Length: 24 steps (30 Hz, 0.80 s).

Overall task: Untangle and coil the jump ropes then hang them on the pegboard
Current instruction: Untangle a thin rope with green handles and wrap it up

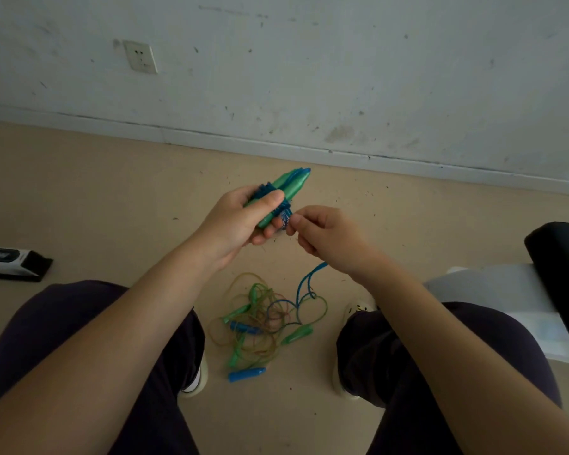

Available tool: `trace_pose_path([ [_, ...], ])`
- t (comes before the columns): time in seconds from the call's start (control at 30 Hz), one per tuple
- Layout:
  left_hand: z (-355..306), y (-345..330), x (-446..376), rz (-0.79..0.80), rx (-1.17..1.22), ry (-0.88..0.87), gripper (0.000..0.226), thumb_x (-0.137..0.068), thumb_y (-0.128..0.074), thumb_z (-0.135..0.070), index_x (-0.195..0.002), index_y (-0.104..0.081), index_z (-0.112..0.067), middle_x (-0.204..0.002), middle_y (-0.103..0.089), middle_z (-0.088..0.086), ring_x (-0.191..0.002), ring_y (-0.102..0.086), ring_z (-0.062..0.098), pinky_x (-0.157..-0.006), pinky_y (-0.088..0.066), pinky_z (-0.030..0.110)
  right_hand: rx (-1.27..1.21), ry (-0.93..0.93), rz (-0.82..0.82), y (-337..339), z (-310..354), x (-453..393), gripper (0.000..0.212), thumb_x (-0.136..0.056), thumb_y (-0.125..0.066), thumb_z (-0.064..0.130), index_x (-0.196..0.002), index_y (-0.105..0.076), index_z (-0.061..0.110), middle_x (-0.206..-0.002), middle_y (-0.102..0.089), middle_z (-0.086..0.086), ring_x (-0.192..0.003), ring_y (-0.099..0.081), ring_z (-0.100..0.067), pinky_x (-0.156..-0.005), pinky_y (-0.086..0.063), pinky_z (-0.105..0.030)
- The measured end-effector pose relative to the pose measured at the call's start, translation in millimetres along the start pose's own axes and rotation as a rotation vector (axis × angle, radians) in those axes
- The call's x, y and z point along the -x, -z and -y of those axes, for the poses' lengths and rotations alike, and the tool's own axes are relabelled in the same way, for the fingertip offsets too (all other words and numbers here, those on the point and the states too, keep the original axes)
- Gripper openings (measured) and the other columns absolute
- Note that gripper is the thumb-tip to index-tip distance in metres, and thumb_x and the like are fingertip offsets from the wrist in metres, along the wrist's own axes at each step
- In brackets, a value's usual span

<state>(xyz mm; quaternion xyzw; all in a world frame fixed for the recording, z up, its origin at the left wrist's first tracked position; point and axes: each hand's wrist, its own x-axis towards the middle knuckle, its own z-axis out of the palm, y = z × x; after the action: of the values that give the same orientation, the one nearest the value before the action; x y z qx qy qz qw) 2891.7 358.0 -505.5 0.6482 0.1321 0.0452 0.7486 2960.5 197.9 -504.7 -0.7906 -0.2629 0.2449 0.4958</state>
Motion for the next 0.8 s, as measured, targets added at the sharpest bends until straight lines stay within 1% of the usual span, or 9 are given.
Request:
trace_pose_path([
  [0.1,3,-1,0,-0.016,-0.022,0.010,0.018,-0.102,-0.057,-0.025,-0.094,-0.063,-0.010,-0.066,-0.064,0.001,-0.052,-0.052,0.011,-0.043,-0.036,0.020,0.077,0.008,-0.001,0,0,0,0.030,-0.102,-0.049,0.024,-0.076,-0.063,0.022,-0.048,-0.050,0.011,-0.043,-0.040,-0.002,-0.050,-0.036,-0.018],
  [0.17,2,0,-1,-0.001,0.017,0.024,0.020,-0.102,-0.056,-0.029,-0.095,-0.062,-0.010,-0.065,-0.064,0.001,-0.051,-0.052,0.011,-0.042,-0.037,0.020,0.121,0.015,-0.003,1,0,1,0.030,-0.102,-0.049,0.024,-0.075,-0.062,0.025,-0.050,-0.051,0.010,-0.044,-0.042,-0.001,-0.053,-0.038,-0.020],
  [0.27,-1,3,-2,0.098,0.175,0.063,0.025,-0.095,-0.058,-0.038,-0.098,-0.062,-0.013,-0.067,-0.062,0.001,-0.050,-0.051,0.010,-0.042,-0.037,0.019,0.175,0.003,-0.008,3,1,1,0.029,-0.102,-0.050,0.023,-0.074,-0.061,0.027,-0.055,-0.052,0.006,-0.044,-0.043,-0.001,-0.056,-0.040,-0.025],
  [0.33,-2,2,-1,0.141,0.218,0.057,0.029,-0.090,-0.059,-0.042,-0.100,-0.061,-0.015,-0.069,-0.061,0.001,-0.050,-0.050,0.010,-0.042,-0.036,0.019,0.191,0.005,-0.019,4,2,2,0.029,-0.101,-0.050,0.022,-0.074,-0.061,0.027,-0.056,-0.052,0.005,-0.044,-0.044,0.000,-0.055,-0.039,-0.024],
  [0.43,-1,-2,0,0.065,0.117,0.024,0.031,-0.089,-0.060,-0.043,-0.105,-0.058,-0.016,-0.069,-0.063,0.001,-0.052,-0.051,0.012,-0.042,-0.033,0.020,0.163,0.033,-0.023,2,5,3,0.029,-0.100,-0.052,0.023,-0.073,-0.062,0.028,-0.054,-0.051,0.008,-0.044,-0.043,-0.001,-0.053,-0.038,-0.023],
  [0.57,2,-7,0,-0.062,-0.070,-0.039,0.018,-0.101,-0.058,-0.028,-0.110,-0.060,-0.012,-0.064,-0.063,0.000,-0.048,-0.051,0.014,-0.040,-0.031,0.022,0.100,0.058,-0.017,5,9,5,0.029,-0.101,-0.052,0.020,-0.073,-0.061,0.024,-0.046,-0.047,0.014,-0.043,-0.040,-0.002,-0.049,-0.033,-0.019],
  [0.63,3,-9,0,-0.093,-0.104,-0.038,0.016,-0.101,-0.059,-0.027,-0.107,-0.061,-0.012,-0.062,-0.063,-0.001,-0.047,-0.049,0.014,-0.039,-0.031,0.022,0.117,0.065,-0.006,6,11,6,0.029,-0.101,-0.052,0.020,-0.073,-0.060,0.024,-0.045,-0.046,0.013,-0.042,-0.039,-0.002,-0.049,-0.032,-0.020],
  [0.73,5,-6,-4,-0.158,-0.131,-0.001,0.018,-0.100,-0.061,-0.030,-0.106,-0.061,-0.014,-0.061,-0.062,-0.001,-0.047,-0.046,0.013,-0.040,-0.031,0.019,0.153,0.089,0.007,5,14,10,0.028,-0.100,-0.053,0.023,-0.073,-0.060,0.025,-0.051,-0.043,0.010,-0.043,-0.036,-0.004,-0.050,-0.031,-0.023],
  [0.8,5,-2,-5,-0.173,-0.117,0.017,0.018,-0.098,-0.063,-0.031,-0.109,-0.060,-0.018,-0.061,-0.062,-0.001,-0.046,-0.045,0.011,-0.040,-0.030,0.018,0.152,0.119,0.000,6,16,12,0.025,-0.100,-0.055,0.021,-0.076,-0.062,0.017,-0.054,-0.041,0.007,-0.044,-0.034,-0.004,-0.050,-0.030,-0.023],
])
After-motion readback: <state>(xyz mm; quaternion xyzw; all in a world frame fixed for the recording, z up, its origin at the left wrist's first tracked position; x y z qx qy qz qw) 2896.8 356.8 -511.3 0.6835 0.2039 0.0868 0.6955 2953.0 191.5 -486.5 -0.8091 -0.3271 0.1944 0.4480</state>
